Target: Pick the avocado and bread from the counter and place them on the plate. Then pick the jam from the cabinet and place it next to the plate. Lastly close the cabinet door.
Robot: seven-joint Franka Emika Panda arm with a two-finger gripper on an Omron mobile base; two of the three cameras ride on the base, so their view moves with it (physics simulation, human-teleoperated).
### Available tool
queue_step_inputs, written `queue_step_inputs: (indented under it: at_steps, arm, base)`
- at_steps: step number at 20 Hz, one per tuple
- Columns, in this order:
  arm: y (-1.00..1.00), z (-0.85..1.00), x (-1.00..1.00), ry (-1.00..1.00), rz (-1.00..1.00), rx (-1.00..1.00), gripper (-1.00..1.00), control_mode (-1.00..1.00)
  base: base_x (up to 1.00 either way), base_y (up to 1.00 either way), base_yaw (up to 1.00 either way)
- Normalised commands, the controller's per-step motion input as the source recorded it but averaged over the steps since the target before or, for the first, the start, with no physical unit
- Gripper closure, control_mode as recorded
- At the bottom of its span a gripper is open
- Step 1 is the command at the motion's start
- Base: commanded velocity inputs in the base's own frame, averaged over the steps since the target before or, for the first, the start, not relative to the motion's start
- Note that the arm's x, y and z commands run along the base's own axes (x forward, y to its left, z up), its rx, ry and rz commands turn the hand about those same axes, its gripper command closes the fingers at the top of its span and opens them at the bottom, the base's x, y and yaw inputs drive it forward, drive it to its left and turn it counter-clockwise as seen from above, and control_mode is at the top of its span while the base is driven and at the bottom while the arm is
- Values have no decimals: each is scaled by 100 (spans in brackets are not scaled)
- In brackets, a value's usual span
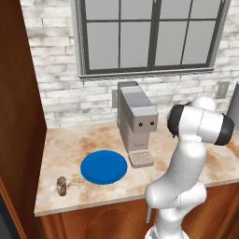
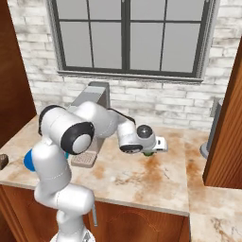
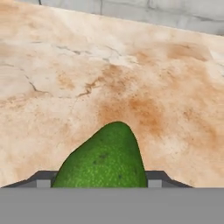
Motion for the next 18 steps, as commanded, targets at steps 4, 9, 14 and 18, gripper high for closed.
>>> queue_step_inputs:
  at_steps: [4,9,14,18]
  arm:
    - [26,31,-80,-29,1,-6,100,-100]
    - [41,49,-29,-12,0,-9,100,-100]
    - [15,70,-8,2,2,-1,100,-100]
    - [0,84,-2,11,9,2,100,-100]
  base:
    - [0,0,0]
    - [0,0,0]
    - [0,0,0]
    - [0,0,0]
